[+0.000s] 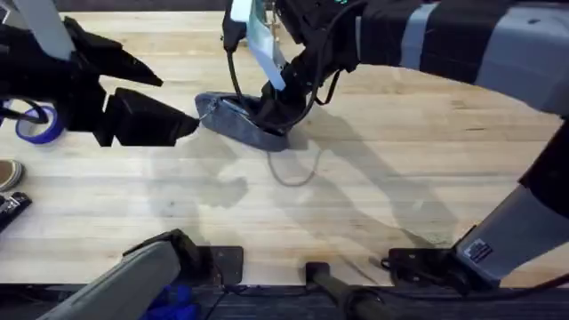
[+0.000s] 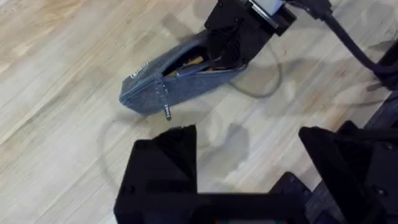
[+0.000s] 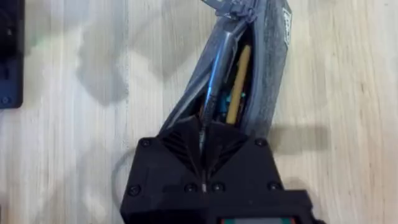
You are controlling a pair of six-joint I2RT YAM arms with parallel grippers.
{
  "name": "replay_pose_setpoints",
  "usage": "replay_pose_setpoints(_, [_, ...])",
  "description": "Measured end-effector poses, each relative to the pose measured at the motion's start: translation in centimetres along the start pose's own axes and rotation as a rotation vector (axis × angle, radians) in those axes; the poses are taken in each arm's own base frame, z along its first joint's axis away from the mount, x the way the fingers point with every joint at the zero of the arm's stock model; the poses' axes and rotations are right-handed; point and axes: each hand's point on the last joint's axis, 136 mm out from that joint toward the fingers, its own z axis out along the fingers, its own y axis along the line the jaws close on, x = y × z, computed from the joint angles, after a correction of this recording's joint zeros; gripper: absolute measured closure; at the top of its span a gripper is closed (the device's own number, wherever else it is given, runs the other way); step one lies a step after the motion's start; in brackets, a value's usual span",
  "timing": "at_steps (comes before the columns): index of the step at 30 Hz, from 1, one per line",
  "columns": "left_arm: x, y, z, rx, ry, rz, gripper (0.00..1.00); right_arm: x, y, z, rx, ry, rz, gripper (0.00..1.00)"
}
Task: Unzip the bag, pick up the pens from the table one at a time and place them inside, then zip the bag closed.
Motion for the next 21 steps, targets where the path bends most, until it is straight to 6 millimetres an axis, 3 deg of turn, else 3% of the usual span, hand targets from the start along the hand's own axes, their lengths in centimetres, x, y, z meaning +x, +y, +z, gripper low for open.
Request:
replay_pose_setpoints(12, [0.01, -0.01, 0.0, 0.001, 0.0, 0.0, 0.006, -0.05, -0.04, 0.0, 0.002, -0.002, -0.001, 0.943])
replay_pose_setpoints(14, [0.01, -0.02, 0.0, 0.001, 0.0, -0.001, 0.006, -0.03, -0.05, -0.01, 0.002, -0.001, 0.006, 0.804])
replay_pose_setpoints(19, [0.01, -0.02, 0.0, 0.001, 0.0, -0.001, 0.006, -0.03, -0.07, -0.01, 0.003, -0.001, 0.007, 0.09])
replay_pose_setpoints(21, [0.01, -0.02, 0.0, 0.001, 0.0, -0.001, 0.006, -0.02, -0.1, -0.02, 0.004, -0.001, 0.007, 0.012])
